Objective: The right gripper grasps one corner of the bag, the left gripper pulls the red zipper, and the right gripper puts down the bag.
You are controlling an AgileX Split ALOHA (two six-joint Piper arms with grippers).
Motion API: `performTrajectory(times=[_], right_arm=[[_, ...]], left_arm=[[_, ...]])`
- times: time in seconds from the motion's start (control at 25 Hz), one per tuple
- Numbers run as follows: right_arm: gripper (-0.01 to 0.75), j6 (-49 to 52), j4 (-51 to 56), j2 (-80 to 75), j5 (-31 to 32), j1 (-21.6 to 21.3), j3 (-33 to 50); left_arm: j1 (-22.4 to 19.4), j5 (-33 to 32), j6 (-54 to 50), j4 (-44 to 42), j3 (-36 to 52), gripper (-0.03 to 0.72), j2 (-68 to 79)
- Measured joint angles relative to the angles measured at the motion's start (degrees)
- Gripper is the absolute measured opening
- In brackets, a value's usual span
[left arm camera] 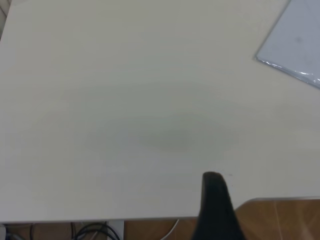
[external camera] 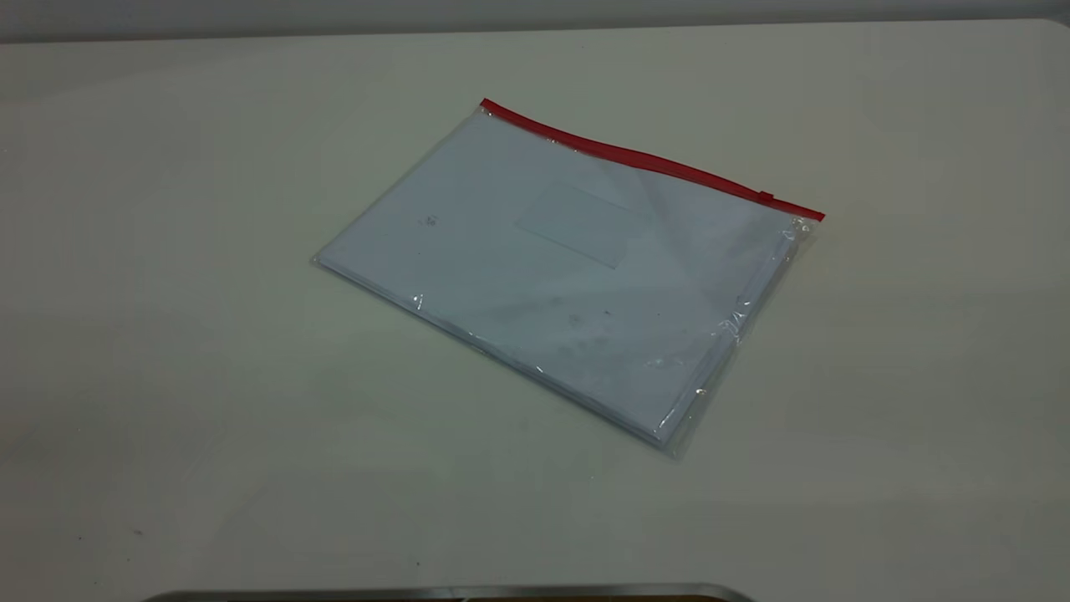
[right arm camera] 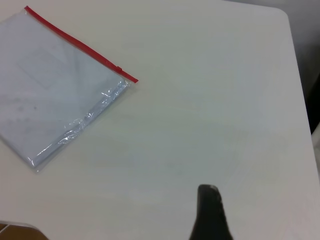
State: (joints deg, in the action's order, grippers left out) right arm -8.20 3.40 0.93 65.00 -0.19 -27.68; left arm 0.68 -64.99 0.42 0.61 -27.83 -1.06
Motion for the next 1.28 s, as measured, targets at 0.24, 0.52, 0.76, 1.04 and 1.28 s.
performTrajectory(times=[0.24, 0.52, 0.76, 1.04, 1.28], right_arm=[[0.578, 0.0, 0.0, 0.0, 0.0, 0.0, 0.0], [0.578, 0.0, 0.0, 0.0, 0.0, 0.0, 0.0], [0.578, 3.6, 4.3, -0.9, 0.0, 0.0, -1.5], [0.578, 4.0, 5.1, -16.6, -3.5, 0.0, -9.7], [0.578, 4.3, 5.9, -32.0, -8.8, 0.0, -11.5]], left_arm=[[0.0, 0.0, 0.1, 0.0, 0.0, 0.581, 0.0], [0.0, 0.0, 0.1, -0.1, 0.0, 0.581, 0.0], [0.0, 1.4, -1.7, -4.3, -1.5, 0.581, 6.1], [0.0, 7.4, -3.0, -5.7, -12.5, 0.581, 30.9], [0.0, 13.8, -3.0, -4.1, -21.7, 0.581, 53.5]])
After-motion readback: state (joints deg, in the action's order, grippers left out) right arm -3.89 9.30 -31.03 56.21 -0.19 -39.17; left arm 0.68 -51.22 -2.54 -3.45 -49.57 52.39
